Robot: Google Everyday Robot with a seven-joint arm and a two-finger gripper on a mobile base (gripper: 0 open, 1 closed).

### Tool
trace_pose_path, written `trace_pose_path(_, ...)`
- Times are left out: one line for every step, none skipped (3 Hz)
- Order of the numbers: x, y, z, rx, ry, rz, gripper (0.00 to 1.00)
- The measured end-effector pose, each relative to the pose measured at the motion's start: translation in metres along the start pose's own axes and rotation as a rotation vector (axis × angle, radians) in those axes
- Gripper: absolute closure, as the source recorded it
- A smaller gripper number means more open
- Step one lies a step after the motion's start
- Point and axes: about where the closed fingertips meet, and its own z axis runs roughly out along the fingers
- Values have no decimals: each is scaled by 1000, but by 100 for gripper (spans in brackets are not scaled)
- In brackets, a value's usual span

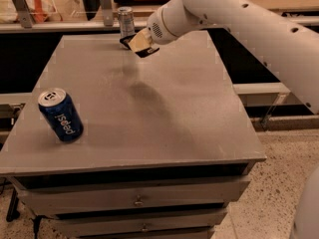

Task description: Move rxbar chocolate near pepsi can

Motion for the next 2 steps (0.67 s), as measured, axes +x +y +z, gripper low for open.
trace_pose_path(-3,5,0,-14,-4,-45,100)
trace_pose_path(-2,8,2,-21,-1,-50,100)
